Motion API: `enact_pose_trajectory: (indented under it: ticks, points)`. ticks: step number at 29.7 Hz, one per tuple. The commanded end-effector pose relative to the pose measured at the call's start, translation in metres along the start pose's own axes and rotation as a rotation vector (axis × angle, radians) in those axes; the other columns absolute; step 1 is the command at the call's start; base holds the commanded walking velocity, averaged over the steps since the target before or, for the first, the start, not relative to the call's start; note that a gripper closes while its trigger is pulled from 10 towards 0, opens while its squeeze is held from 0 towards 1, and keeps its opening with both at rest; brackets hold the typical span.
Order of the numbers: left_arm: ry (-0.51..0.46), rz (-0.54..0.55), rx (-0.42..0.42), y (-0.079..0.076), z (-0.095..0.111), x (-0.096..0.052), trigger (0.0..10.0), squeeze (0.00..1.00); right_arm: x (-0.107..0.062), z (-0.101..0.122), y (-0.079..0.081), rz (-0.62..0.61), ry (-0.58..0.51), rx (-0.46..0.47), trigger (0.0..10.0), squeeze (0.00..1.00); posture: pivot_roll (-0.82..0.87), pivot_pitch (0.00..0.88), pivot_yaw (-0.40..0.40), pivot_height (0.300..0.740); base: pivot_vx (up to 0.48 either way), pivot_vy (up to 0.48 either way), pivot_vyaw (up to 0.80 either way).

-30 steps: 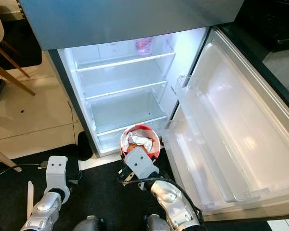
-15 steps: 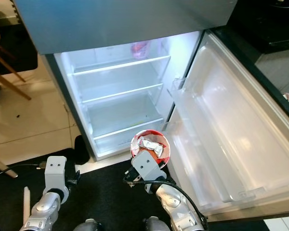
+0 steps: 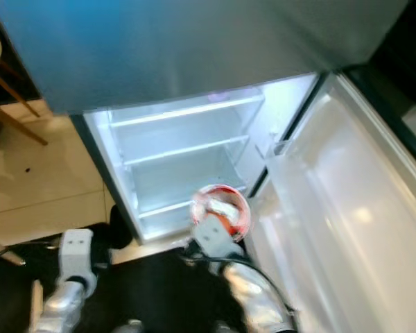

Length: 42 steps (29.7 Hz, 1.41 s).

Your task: Restocking fridge

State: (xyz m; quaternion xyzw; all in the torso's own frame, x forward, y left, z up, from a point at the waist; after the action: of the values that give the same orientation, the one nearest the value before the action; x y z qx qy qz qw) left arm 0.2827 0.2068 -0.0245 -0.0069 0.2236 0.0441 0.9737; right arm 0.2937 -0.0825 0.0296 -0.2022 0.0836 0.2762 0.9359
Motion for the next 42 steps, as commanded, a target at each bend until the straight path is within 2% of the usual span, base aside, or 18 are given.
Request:
enact_pose_trajectory:
  ticks: [1, 17, 26, 29, 37, 39, 42]
  points:
    - [0.028, -0.015, 0.01, -0.005, -0.01, -0.004, 10.0, 0.0, -0.007, -0.012, -0.009, -0.035, 0.035, 0.003, 10.0, 0.0, -0.07, 0.202, -0.026, 0.727, 0.0, 0.0, 0.0]
    - [0.038, -0.008, 0.019, -0.004, -0.012, -0.003, 10.0, 0.0, -0.009, -0.015, -0.01, -0.041, 0.044, 0.004, 10.0, 0.0, -0.07, 0.198, -0.026, 0.727, 0.0, 0.0, 0.0]
    - [0.047, 0.002, -0.033, -0.004, -0.013, -0.003, 10.0, 0.0, -0.009, -0.015, -0.01, -0.04, 0.041, -0.001, 10.0, 0.0, -0.07, 0.195, -0.026, 0.727, 0.0, 0.0, 0.0]
    - [0.05, 0.01, -0.06, -0.002, -0.014, -0.003, 10.0, 0.0, -0.009, -0.013, -0.012, -0.044, 0.036, -0.003, 10.0, 0.0, -0.07, 0.196, -0.027, 0.727, 0.0, 0.0, 0.0]
    - [0.052, 0.007, -0.053, -0.002, -0.015, -0.004, 10.0, 0.0, -0.008, -0.011, -0.023, -0.103, 0.032, 0.006, 10.0, 0.0, -0.06, 0.199, -0.028, 0.727, 0.0, 0.0, 0.0]
    - [0.052, 0.003, -0.045, -0.003, -0.015, -0.004, 10.0, 0.0, -0.007, -0.013, -0.031, -0.151, 0.051, 0.003, 10.0, 0.0, -0.06, 0.2, -0.028, 0.727, 0.0, 0.0, 0.8]
    - [0.053, 0.001, -0.042, -0.004, -0.015, -0.004, 10.0, 0.0, -0.007, -0.013, -0.032, -0.158, 0.053, 0.006, 10.0, 0.0, -0.06, 0.2, -0.027, 0.727, 0.0, 0.0, 0.8]
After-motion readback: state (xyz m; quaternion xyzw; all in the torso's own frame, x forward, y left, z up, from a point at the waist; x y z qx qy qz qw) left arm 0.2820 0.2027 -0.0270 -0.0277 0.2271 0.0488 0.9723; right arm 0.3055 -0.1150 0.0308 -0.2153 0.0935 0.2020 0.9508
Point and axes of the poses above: a point about 5 cm out from each wrist's last joint towards the gripper, its own x axis pointing out of the wrist towards the gripper, its own z axis along the axis of the wrist's last joint, y = z × x, the point moved 3 cm from there along x, pointing out of the wrist towards the gripper, and after that the axes turned 4 degrees about -x, right-handed, at the moved point
